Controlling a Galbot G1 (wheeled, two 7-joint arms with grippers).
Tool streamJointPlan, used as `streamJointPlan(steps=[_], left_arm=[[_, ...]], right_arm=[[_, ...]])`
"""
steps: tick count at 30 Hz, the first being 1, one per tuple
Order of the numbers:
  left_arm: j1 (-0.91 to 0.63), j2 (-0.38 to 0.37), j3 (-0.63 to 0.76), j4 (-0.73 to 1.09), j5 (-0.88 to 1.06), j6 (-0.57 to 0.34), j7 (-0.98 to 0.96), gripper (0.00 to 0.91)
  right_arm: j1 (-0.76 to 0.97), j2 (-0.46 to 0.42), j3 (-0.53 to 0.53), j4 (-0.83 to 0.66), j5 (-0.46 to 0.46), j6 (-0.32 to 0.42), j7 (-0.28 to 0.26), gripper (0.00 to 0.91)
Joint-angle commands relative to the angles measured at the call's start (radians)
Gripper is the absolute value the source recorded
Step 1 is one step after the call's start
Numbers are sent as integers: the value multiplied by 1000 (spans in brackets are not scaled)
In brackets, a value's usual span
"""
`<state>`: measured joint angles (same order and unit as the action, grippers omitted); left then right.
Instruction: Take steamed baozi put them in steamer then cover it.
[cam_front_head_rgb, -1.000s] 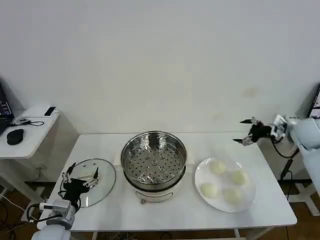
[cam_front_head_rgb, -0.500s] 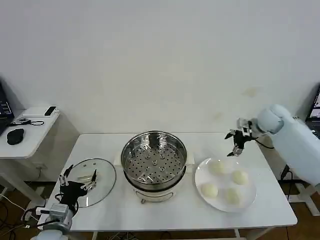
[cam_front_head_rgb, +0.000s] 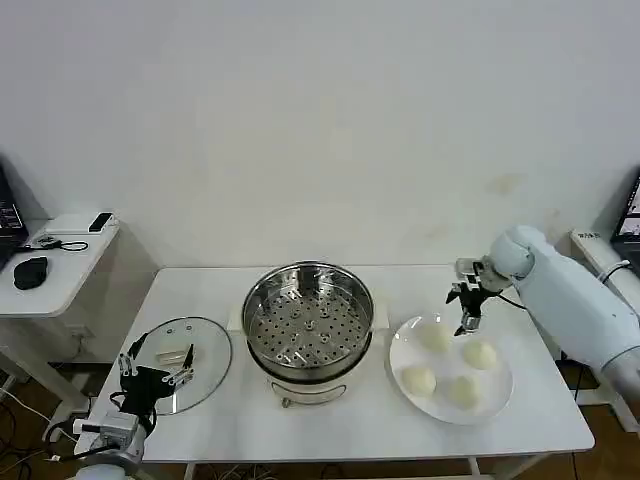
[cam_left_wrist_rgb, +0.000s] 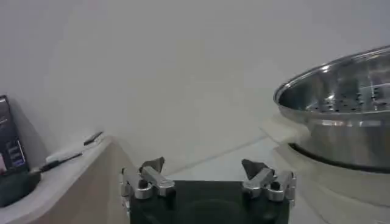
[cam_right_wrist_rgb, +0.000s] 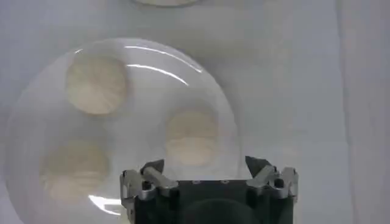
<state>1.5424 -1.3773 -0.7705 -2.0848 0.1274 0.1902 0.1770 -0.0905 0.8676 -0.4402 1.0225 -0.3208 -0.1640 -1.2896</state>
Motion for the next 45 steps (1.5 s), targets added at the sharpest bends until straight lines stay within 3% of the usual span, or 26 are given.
streamJointPlan(steps=[1,30,31,32,45], left_arm=[[4,1,-2,4,4,-1,0,907],[-15,-2,1,46,11,-3,0,907],[-15,-2,1,47,12,-3,0,907],[-15,-1,1,47,12,-3,0,907],[-17,-2,3,49,12,-3,-1,907]], right_arm=[[-24,41,-7,-48,-63,12,22,907],[-74,131,15,-123,-77,2,103,907],[-75,132,15,-124,-77,1,103,856],[-75,132,16,-125,-77,1,103,746],[-75,121,22,-125,-73,-1,108,645]])
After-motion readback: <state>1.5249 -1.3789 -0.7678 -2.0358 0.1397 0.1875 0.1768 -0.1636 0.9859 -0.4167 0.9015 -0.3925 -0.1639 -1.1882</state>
